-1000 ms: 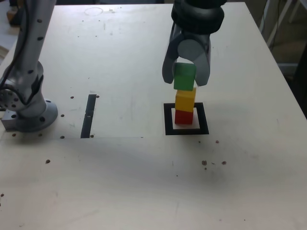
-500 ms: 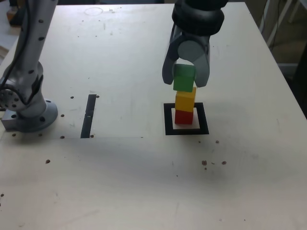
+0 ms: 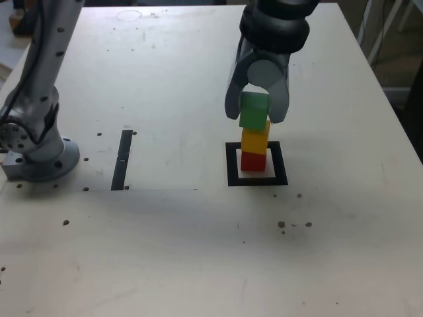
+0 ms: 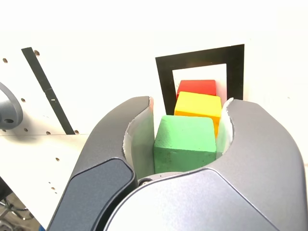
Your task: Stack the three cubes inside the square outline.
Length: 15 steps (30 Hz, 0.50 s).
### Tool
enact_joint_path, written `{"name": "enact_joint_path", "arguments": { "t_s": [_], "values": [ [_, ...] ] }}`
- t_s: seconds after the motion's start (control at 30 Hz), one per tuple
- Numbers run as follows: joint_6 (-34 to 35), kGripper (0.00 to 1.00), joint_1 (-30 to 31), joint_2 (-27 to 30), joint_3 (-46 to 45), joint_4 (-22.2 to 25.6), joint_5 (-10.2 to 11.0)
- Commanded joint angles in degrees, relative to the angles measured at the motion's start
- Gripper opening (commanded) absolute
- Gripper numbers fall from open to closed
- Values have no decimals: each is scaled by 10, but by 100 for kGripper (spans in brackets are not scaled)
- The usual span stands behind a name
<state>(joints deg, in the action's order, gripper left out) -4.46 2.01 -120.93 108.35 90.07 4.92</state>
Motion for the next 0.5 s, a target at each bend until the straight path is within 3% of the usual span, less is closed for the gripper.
{"name": "enact_joint_path", "arguments": {
  "t_s": [0.0, 0.33, 0.47],
  "values": [
    [-1, 43, -1, -4, -2, 2, -2],
    [-2, 65, -2, -6, -7, 2, -8],
    [-2, 79, -2, -4, -9, 0, -9]
  ]
}}
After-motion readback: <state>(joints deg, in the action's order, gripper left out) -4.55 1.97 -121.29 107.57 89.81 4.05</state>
